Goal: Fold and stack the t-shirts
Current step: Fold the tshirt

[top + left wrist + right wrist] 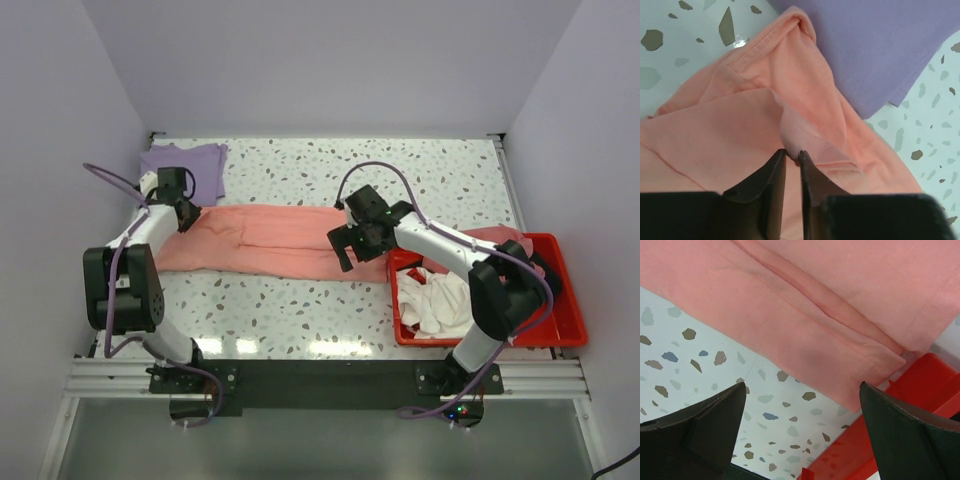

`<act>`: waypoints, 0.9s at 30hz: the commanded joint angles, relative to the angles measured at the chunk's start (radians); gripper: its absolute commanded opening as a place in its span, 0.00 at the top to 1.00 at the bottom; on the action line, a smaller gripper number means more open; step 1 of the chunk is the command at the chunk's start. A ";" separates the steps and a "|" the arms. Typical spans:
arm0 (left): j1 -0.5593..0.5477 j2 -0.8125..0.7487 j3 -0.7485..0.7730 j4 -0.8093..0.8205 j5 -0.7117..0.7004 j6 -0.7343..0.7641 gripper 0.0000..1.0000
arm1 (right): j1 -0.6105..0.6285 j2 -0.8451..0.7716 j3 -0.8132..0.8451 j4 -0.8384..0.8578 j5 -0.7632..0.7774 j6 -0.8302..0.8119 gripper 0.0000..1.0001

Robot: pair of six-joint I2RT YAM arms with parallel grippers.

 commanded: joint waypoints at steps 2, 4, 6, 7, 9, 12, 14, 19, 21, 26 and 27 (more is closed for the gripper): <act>0.010 0.039 0.091 0.054 -0.001 0.029 0.62 | -0.001 0.016 0.034 -0.007 0.014 -0.015 0.01; 0.008 0.042 0.111 0.052 -0.013 0.031 0.41 | -0.001 0.017 0.038 -0.010 0.014 -0.015 0.01; 0.008 0.036 0.137 0.054 -0.029 0.041 0.20 | -0.002 0.019 0.040 -0.011 0.031 -0.013 0.01; 0.008 0.028 0.147 0.046 -0.030 0.044 0.15 | -0.001 0.016 0.043 -0.011 0.031 -0.012 0.01; 0.008 0.019 0.167 0.032 -0.023 0.047 0.00 | -0.001 0.016 0.046 -0.005 0.034 -0.007 0.01; 0.005 -0.026 0.117 0.034 0.023 0.040 0.00 | -0.002 0.025 0.067 0.009 0.043 0.014 0.01; 0.002 -0.069 0.038 0.073 0.069 0.025 0.00 | -0.001 0.046 0.103 0.027 0.048 0.039 0.01; -0.035 -0.107 -0.113 0.184 0.112 0.003 0.00 | -0.004 0.155 0.224 0.100 0.101 0.071 0.01; -0.038 -0.083 -0.136 0.190 0.132 0.001 0.00 | -0.008 0.232 0.268 0.111 0.127 0.070 0.01; -0.042 -0.009 -0.170 0.178 0.142 0.009 0.00 | -0.030 0.387 0.400 0.114 0.146 0.090 0.01; -0.041 -0.009 -0.182 0.181 0.139 0.009 0.00 | -0.030 0.426 0.405 0.122 0.144 0.094 0.01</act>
